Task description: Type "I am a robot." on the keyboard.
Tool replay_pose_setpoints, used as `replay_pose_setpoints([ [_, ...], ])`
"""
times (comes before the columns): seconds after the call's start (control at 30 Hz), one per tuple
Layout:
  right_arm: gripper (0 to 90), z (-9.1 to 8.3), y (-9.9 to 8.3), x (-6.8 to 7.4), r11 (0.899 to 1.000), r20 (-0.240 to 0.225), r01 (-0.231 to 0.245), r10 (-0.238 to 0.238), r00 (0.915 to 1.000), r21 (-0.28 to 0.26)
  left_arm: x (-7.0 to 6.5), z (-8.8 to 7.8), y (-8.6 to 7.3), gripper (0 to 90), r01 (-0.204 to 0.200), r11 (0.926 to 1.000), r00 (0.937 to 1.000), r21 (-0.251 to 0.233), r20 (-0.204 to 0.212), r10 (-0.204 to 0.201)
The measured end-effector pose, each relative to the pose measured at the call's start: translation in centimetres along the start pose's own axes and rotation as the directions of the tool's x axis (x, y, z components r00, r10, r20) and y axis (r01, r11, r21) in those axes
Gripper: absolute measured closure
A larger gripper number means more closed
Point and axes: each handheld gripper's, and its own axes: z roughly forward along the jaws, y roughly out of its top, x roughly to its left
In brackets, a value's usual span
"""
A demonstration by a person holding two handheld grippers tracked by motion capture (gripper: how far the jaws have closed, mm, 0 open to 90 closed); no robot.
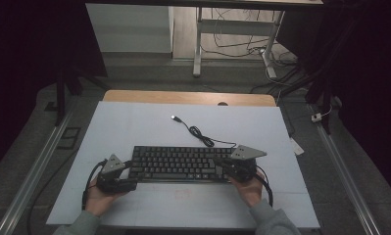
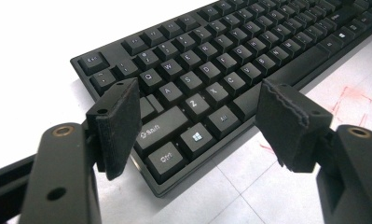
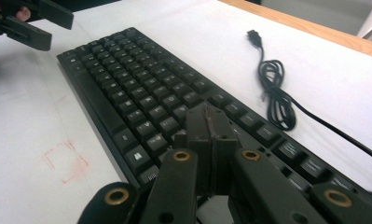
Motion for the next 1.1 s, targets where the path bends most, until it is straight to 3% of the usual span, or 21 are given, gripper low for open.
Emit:
replay_pose_setpoints([
  [0.33, 89.6, 2.1, 1.0, 0.8, 0.999, -0.045, 0.017, -0.015, 0.9989, 0.032, 0.2, 0.4, 0.1, 34.2, 0.006, 1.0, 0.9999, -0.001, -0.014, -0.006],
  [0.7, 89.5, 5.1, 2.1, 2.0, 0.998, -0.094, 0.027, -0.021, 0.9954, 0.058, 0.7, 0.6, 0.1, 61.3, 0.015, 0.9999, 0.9994, 0.001, -0.03, -0.015],
  [0.97, 89.5, 6.2, 2.7, 2.0, 0.997, -0.095, 0.024, -0.016, 0.9953, 0.074, 1.1, 1.2, 0.0, 83.0, -0.003, 0.9992, 0.9991, 0.039, -0.041, 0.005],
  [1.1, 89.5, 6.6, 2.9, 2.1, 0.996, -0.1, 0.026, -0.017, 0.9948, 0.081, 1.2, 1.6, 0.0, 88.5, -0.018, 0.9979, 0.9983, 0.062, -0.053, 0.021],
])
